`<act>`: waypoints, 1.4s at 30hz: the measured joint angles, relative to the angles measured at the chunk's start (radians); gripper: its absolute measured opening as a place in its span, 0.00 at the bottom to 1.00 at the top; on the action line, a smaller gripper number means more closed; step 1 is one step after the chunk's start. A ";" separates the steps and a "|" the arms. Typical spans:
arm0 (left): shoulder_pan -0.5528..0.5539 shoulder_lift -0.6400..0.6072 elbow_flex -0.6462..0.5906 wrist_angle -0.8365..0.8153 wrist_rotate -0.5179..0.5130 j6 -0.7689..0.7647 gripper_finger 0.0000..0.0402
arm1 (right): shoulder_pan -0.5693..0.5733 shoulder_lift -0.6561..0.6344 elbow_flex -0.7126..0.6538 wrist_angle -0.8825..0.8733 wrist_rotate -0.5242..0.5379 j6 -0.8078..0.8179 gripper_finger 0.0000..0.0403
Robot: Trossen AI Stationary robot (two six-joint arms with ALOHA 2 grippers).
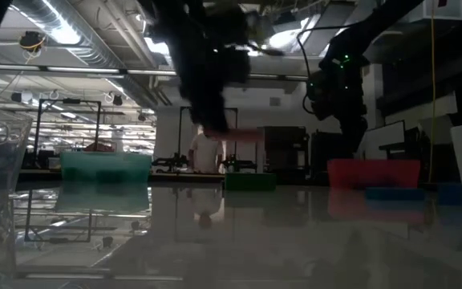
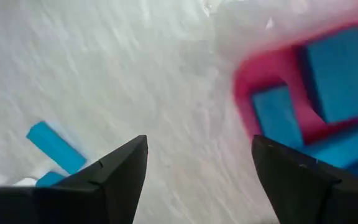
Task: Sort blocks
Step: Put the pink block into the top transparent bin, then put the green block into the green bin
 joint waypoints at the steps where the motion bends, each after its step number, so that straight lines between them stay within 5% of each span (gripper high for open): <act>1: 0.003 -0.031 0.000 -0.048 0.030 0.016 0.20 | 0.015 0.000 0.000 0.003 -0.001 0.000 0.71; 6: -0.027 -0.186 -0.002 -0.367 0.182 0.083 0.20 | 0.116 0.000 0.000 0.059 -0.005 0.000 0.71; 12: -0.160 -0.307 -0.033 -0.701 0.186 0.108 0.22 | 0.284 0.000 0.000 0.224 0.011 0.000 0.71; 18: -0.323 -0.338 -0.102 -0.831 0.189 0.053 0.23 | 0.460 0.000 0.000 0.363 0.028 -0.001 0.71; 28: -0.474 -0.338 -0.260 -0.837 0.173 -0.073 0.27 | 0.645 0.047 -0.003 0.512 0.128 -0.008 0.71; 33: -0.507 -0.337 -0.328 -0.821 0.110 -0.208 0.32 | 0.663 0.119 -0.004 0.528 0.190 -0.002 0.71; 42: -0.517 -0.337 -0.357 -0.810 0.099 -0.206 0.37 | 0.658 0.236 -0.004 0.575 0.258 -0.004 0.69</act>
